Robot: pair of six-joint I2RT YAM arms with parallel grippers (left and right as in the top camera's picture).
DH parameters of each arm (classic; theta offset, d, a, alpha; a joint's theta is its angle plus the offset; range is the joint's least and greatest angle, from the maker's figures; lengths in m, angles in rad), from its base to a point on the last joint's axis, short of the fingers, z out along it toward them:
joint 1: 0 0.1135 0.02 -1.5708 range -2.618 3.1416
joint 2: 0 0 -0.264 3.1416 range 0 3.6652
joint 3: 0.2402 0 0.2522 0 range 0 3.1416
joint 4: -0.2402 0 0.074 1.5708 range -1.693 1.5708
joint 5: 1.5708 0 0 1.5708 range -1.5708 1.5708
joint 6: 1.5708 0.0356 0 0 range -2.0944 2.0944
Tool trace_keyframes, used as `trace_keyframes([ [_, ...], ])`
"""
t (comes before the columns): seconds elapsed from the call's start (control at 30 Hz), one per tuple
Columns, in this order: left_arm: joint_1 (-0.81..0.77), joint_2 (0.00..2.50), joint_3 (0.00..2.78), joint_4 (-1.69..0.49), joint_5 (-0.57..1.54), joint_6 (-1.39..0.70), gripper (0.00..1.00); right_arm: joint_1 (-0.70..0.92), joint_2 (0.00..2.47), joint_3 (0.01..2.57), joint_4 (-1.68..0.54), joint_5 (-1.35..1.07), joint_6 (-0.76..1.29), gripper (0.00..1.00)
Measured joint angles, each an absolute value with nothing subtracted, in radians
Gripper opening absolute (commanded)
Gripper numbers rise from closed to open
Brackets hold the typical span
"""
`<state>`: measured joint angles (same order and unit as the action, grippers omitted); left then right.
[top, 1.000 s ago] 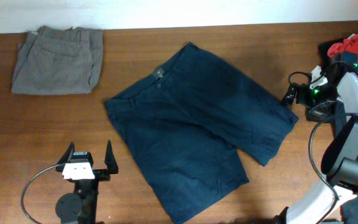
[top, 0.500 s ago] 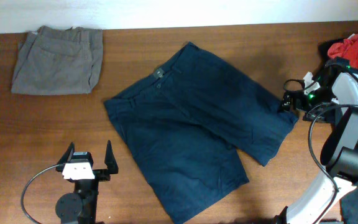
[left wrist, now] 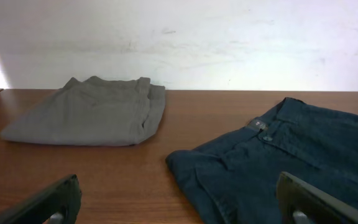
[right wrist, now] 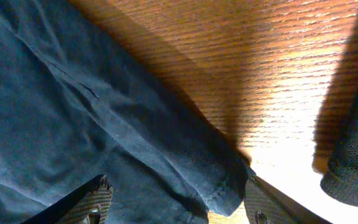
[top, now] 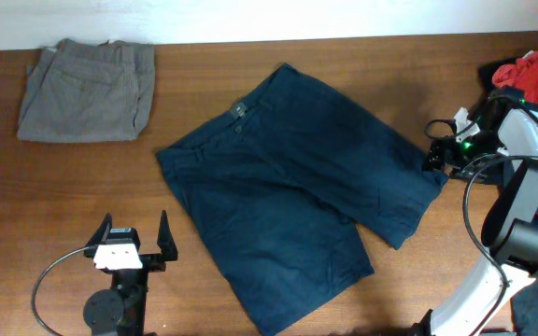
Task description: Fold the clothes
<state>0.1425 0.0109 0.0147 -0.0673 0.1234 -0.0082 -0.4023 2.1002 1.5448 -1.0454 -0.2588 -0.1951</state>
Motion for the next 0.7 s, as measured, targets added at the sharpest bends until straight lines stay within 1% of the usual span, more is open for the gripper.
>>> trace_keyframes([
  [0.23, 0.142, 0.011, 0.015, -0.067, 0.123, -0.008, 0.99, -0.402, 2.114, 1.545, -1.031, -0.258, -0.217, 0.71],
  [0.33, 0.142, 0.011, 0.015, -0.067, 0.124, -0.008, 0.99, -0.403, 2.116, 1.545, -1.031, -0.259, -0.232, 0.54],
  [0.37, 0.142, 0.011, 0.015, -0.067, 0.123, -0.008, 0.99, -0.402, 2.116, 1.545, -1.032, -0.257, -0.235, 0.41],
  [0.4, 0.142, 0.011, 0.015, -0.067, 0.123, -0.008, 0.99, -0.402, 2.116, 1.545, -1.032, -0.255, -0.246, 0.24],
  [0.43, 0.142, 0.011, 0.015, -0.067, 0.123, -0.008, 0.99, -0.402, 2.116, 1.545, -1.032, -0.253, -0.249, 0.19],
  [0.5, 0.142, 0.011, 0.015, -0.067, 0.123, -0.008, 0.99, -0.402, 2.116, 1.545, -1.032, -0.252, -0.245, 0.16],
  [0.6, 0.142, 0.011, 0.015, -0.067, 0.124, -0.008, 0.99, -0.403, 2.116, 1.545, -1.032, -0.251, -0.245, 0.04],
  [0.7, 0.142, 0.011, 0.015, -0.067, 0.123, -0.008, 0.99, -0.402, 2.116, 1.545, -1.032, -0.252, -0.236, 0.04],
])
